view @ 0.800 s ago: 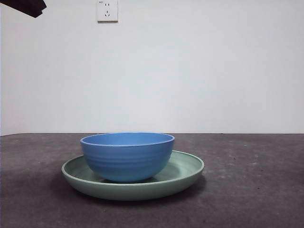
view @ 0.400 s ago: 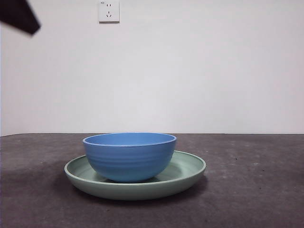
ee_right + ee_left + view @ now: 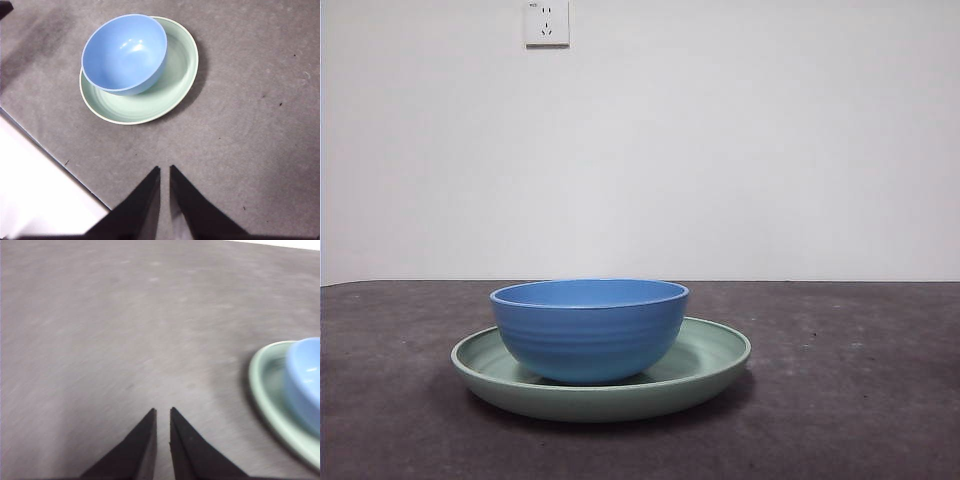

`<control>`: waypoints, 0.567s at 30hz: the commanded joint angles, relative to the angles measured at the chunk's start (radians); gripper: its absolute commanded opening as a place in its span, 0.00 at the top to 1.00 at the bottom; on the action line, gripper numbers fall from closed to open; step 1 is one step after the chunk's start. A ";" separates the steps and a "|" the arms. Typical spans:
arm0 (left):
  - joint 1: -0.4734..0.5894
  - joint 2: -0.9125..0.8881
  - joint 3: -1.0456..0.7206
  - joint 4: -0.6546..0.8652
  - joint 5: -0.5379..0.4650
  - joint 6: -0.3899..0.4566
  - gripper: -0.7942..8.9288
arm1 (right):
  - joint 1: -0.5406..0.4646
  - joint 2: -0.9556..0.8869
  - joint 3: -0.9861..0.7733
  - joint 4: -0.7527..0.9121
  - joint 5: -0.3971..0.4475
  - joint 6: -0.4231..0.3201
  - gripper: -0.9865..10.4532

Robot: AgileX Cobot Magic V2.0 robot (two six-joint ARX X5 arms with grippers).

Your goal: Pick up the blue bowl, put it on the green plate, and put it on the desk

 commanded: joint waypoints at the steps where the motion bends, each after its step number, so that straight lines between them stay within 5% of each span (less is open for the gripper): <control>1: 0.029 -0.040 -0.035 0.017 -0.029 -0.002 0.87 | 0.006 0.002 0.008 0.010 0.000 -0.008 0.89; 5: 0.061 -0.094 -0.093 0.017 -0.143 -0.003 0.87 | 0.006 0.002 0.008 0.010 0.000 -0.008 0.89; 17: 0.067 -0.279 -0.133 -0.032 -0.201 -0.002 0.87 | 0.006 0.002 0.008 0.010 0.000 -0.008 0.89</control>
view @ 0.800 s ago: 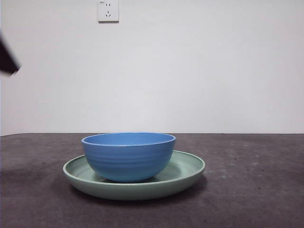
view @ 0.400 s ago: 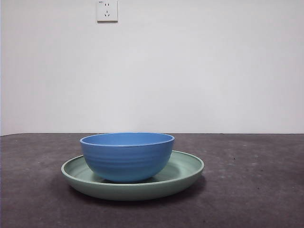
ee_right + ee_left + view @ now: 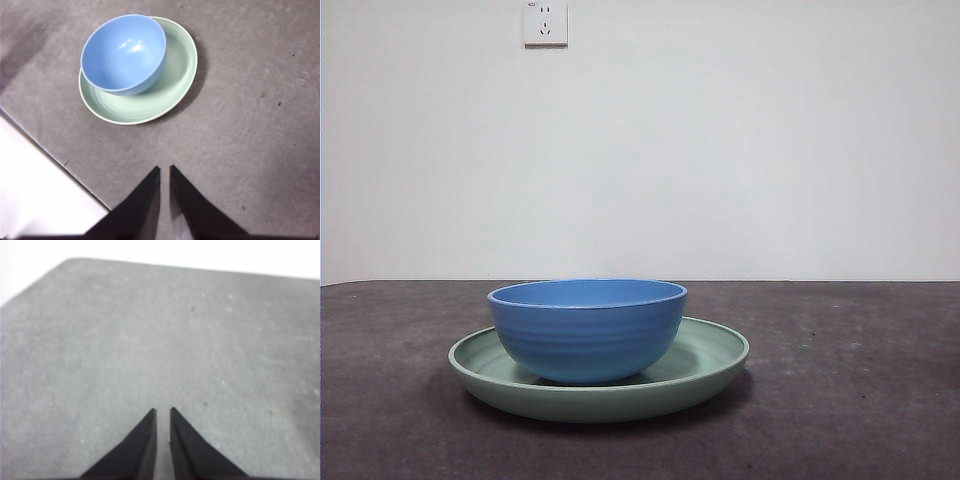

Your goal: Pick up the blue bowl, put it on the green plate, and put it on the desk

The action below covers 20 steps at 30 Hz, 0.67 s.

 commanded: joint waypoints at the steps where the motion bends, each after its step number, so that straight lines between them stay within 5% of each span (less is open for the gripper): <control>1: 0.002 -0.020 -0.021 -0.008 -0.003 0.000 0.87 | 0.006 0.002 0.008 0.010 0.000 -0.008 0.89; 20: 0.002 -0.082 -0.021 -0.006 -0.003 -0.002 0.87 | 0.006 0.002 0.008 0.010 0.000 -0.008 0.89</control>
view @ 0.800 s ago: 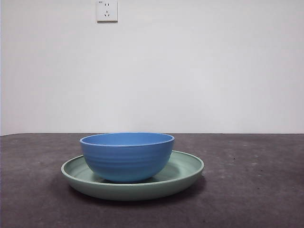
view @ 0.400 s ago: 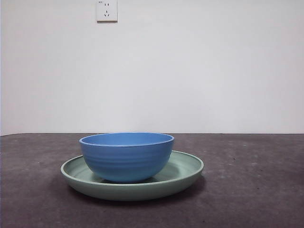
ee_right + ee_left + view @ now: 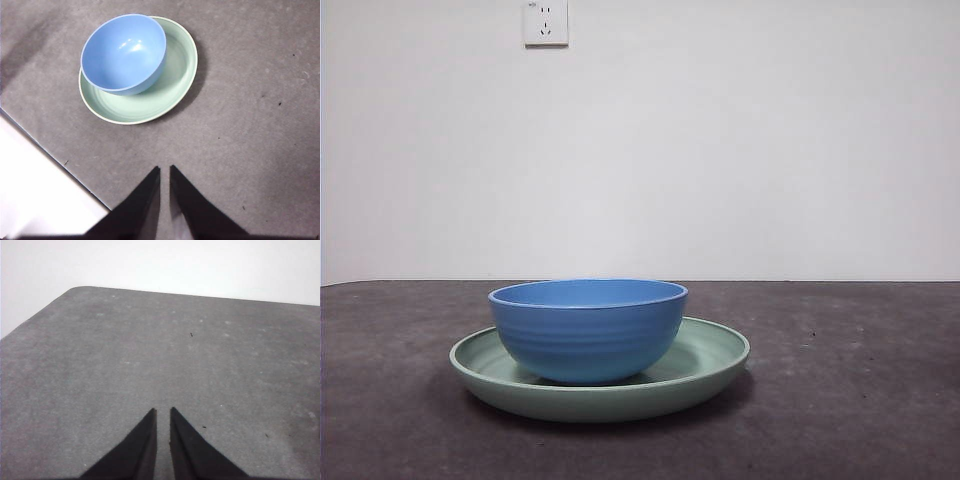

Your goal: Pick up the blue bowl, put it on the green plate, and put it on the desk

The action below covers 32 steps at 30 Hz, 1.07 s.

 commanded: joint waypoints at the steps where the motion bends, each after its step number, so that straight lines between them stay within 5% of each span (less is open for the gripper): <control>1: 0.002 0.000 -0.021 -0.006 0.000 -0.002 0.87 | 0.006 0.002 0.008 0.010 0.000 -0.008 0.89; 24: 0.002 0.000 -0.021 -0.006 0.000 -0.002 0.87 | -0.055 -0.061 -0.016 0.029 -0.034 -0.010 0.89; 32: 0.002 0.000 -0.021 -0.006 0.000 -0.002 0.87 | -0.284 -0.270 -0.371 0.523 -0.026 -0.078 0.89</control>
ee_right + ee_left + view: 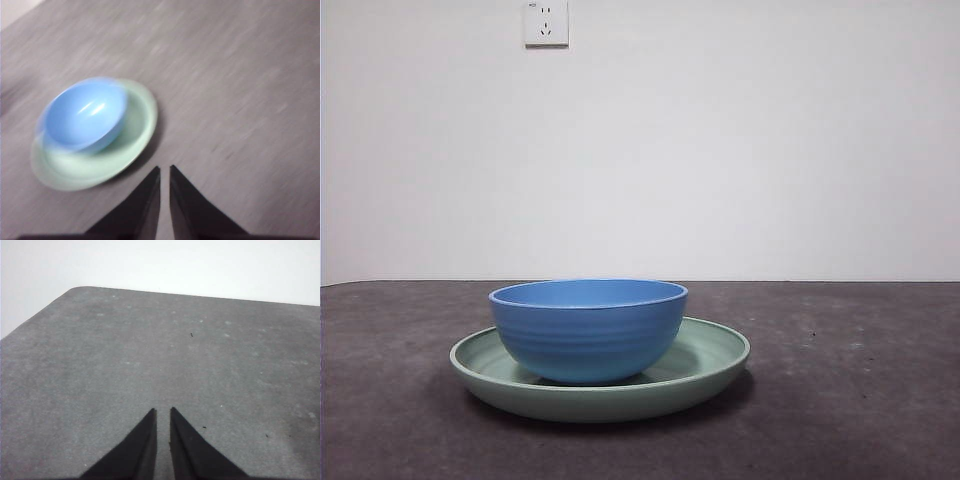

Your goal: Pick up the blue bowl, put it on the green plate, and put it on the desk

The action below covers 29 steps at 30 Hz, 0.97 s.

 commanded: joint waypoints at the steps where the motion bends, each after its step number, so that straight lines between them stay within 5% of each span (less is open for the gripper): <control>1: 0.002 0.000 -0.021 -0.006 0.000 -0.002 0.87 | -0.075 -0.085 -0.158 0.231 0.005 -0.036 0.89; 8: 0.002 0.000 -0.021 -0.006 0.000 -0.002 0.87 | -0.214 -0.282 -0.429 0.496 0.085 -0.036 0.89; 18: 0.002 0.000 -0.021 -0.006 0.000 -0.002 0.87 | -0.239 -0.391 -0.545 0.501 0.300 -0.036 0.89; 29: 0.002 0.000 -0.021 -0.006 0.000 -0.002 0.87 | -0.240 -0.449 -0.589 0.432 0.343 -0.031 0.89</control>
